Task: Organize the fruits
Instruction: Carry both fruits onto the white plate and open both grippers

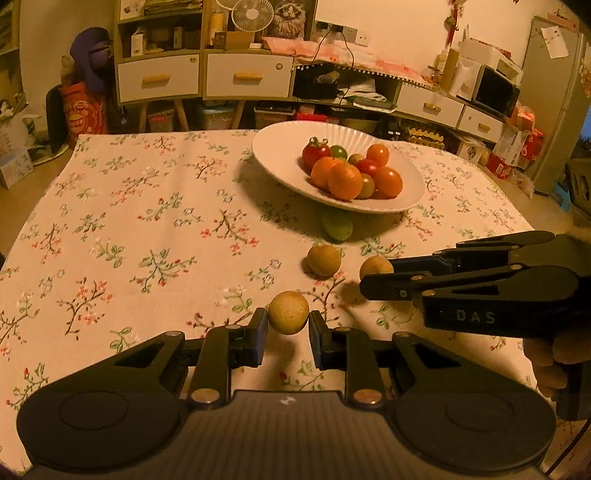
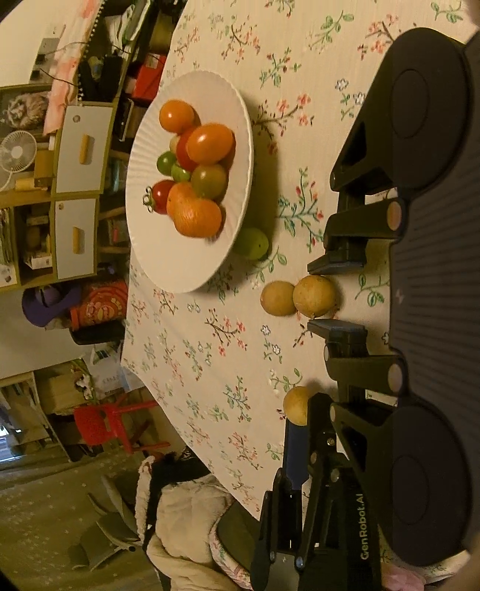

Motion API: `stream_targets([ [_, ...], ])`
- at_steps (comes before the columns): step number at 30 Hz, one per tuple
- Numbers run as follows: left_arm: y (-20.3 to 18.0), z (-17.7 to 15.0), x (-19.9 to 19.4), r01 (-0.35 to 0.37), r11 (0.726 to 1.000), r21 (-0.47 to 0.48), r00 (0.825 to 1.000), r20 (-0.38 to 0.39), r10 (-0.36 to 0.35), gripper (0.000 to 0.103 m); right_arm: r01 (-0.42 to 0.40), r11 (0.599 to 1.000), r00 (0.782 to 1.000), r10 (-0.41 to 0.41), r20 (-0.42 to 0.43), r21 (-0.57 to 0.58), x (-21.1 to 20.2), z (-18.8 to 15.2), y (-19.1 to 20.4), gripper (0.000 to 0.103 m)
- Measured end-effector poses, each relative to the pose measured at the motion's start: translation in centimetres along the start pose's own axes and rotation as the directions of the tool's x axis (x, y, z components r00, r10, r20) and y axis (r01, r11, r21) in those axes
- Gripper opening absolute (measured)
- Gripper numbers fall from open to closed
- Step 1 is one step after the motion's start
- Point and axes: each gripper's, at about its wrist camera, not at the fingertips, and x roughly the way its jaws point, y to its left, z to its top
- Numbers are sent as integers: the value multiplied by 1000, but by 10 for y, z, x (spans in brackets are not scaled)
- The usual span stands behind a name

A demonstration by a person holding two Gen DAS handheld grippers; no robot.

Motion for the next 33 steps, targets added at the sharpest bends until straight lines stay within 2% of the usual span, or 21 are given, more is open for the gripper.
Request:
stream_targets([
  [20,-45,42,11,71,997,44,993,94,-75,20,64,995,991,-72,114,79,-32,24,-44,23],
  [25,-54,47,21,59,995,74,993,97,-67,20,83,991,987,-96,130,104,-33,31,-60,23],
  [33,-66,67,39,81,995,62,993,86,-86,20,118,987,983,-132,126,110,-24,41,-80,23],
])
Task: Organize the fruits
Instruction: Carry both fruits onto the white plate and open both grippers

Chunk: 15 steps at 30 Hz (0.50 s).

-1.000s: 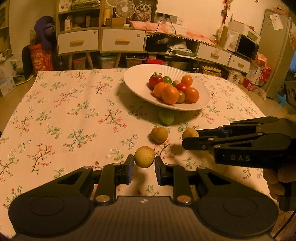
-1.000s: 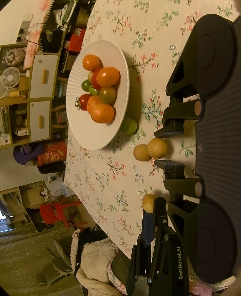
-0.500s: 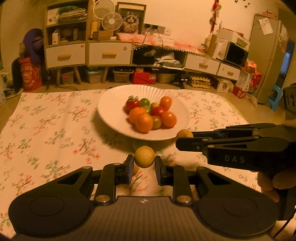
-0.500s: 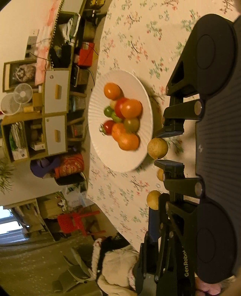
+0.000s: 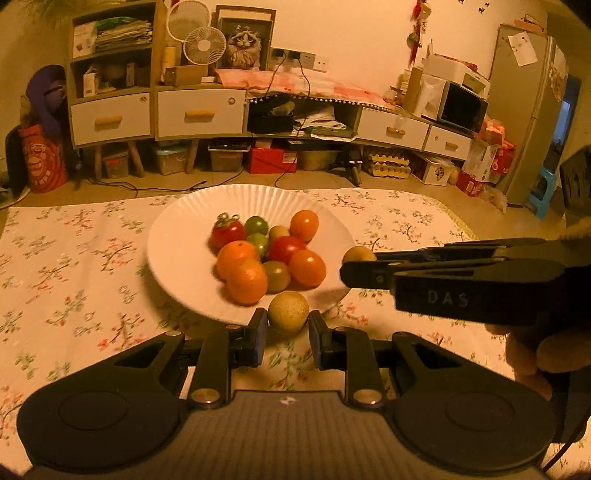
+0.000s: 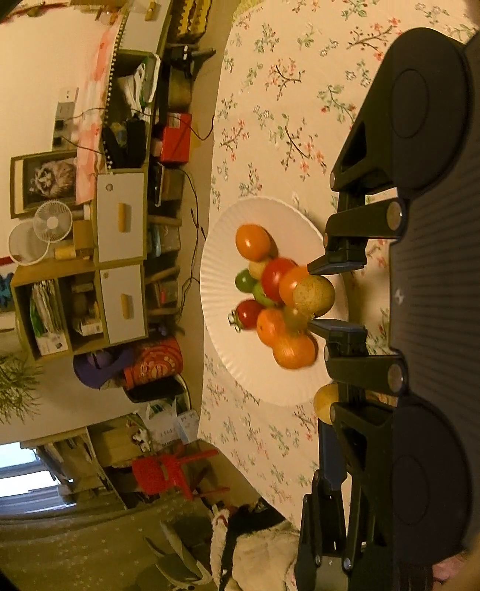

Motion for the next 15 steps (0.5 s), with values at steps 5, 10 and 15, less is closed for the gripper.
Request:
stream_targets([
  [5,-5,6,16,-7,1000,-7,1000,-18,7,20,8,1000,1000,-8,-8,-4,9,3,-11,23],
  [10,-6,10,26,-17,999,-27,999,-33,16,20,10,1000,1000,-10,-21,-1,20,6,-18,23],
  [15,-7,12,33,-30,999,-24,999,-45,29,20,14,1000,1000,-14,-23,-1,26,9,-23,23],
])
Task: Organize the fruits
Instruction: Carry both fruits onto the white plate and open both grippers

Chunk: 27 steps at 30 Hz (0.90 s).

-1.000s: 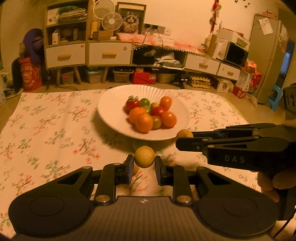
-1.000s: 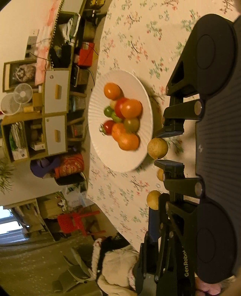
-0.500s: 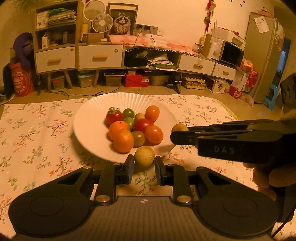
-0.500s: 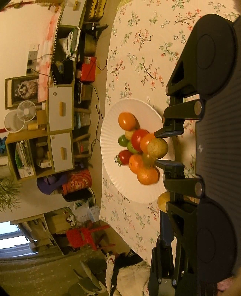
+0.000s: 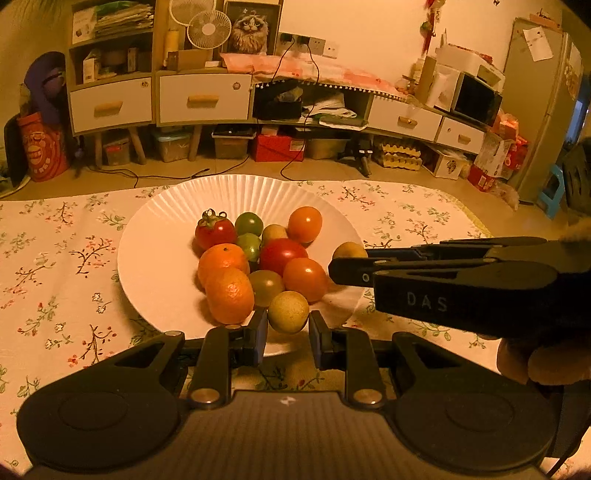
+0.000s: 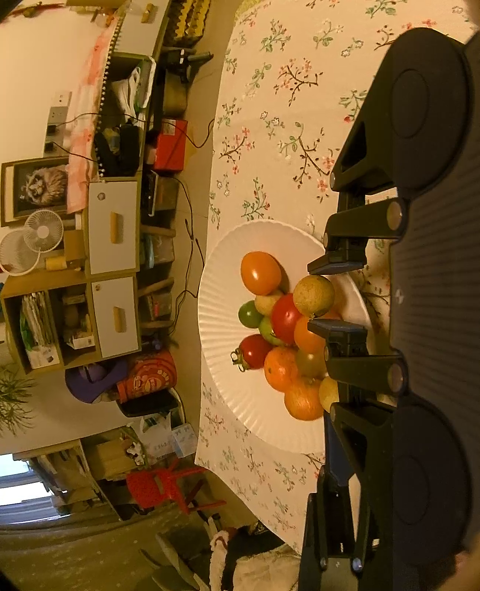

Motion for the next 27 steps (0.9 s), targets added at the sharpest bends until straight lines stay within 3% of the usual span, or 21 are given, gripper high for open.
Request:
stream_targets([
  [20,-2,2,6,-19,1000,-10,1000,0,19,22,2,1000,1000,-2,-1,8,4,2,-6,24],
  [25,-1,2,2,-13,1000,-8,1000,3,13,29,6,1000,1000,-7,7,26,-1,2,-6,33],
  [27,0,1,0,-11,1000,-13,1000,4,11,37,8,999,1000,-8,9,35,-3,2,-6,36],
])
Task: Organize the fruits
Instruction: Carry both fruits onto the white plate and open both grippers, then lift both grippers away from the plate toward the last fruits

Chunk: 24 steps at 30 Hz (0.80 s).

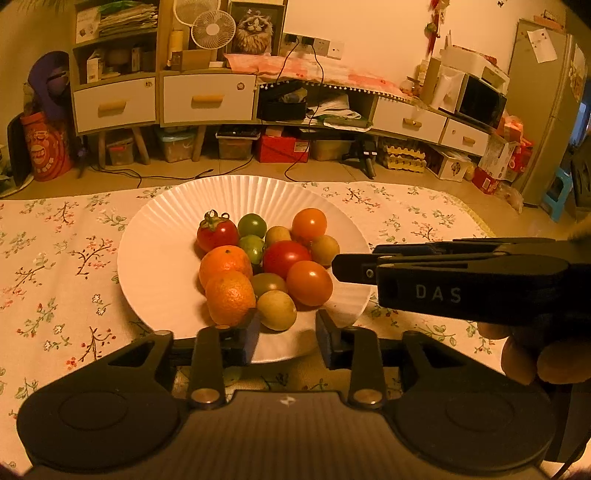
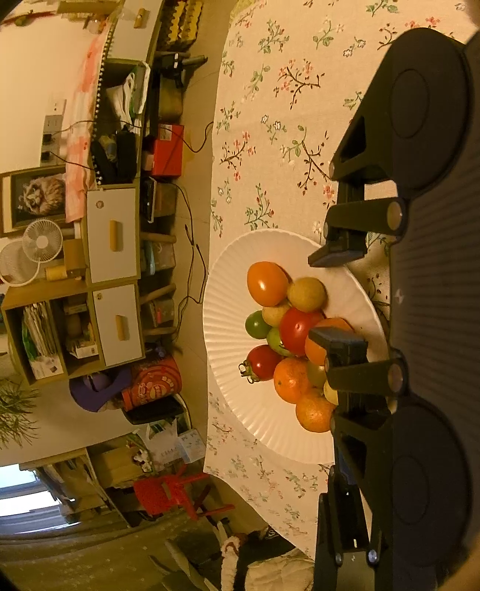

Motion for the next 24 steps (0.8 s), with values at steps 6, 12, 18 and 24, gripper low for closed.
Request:
stream_targets([
  [6,1,-3,-8,-6,1000,16,1000,2,6,46,10,1000,1000,-11,5,19,-6,-1,2,51],
  [12,4,-8,-21,-5,1000,25,1000,12,4,53,17,999,1000,-17,13,28,-18,-5,5,62],
  [18,9,-15,-30,-21,999,31,1000,4,21,57,23,999,1000,-23,15,25,-27,-10,10,71],
  [24,15,-22,-40,-41,998,38,999,4,41,64,24,1000,1000,-24,4,20,-32,-16,19,77],
])
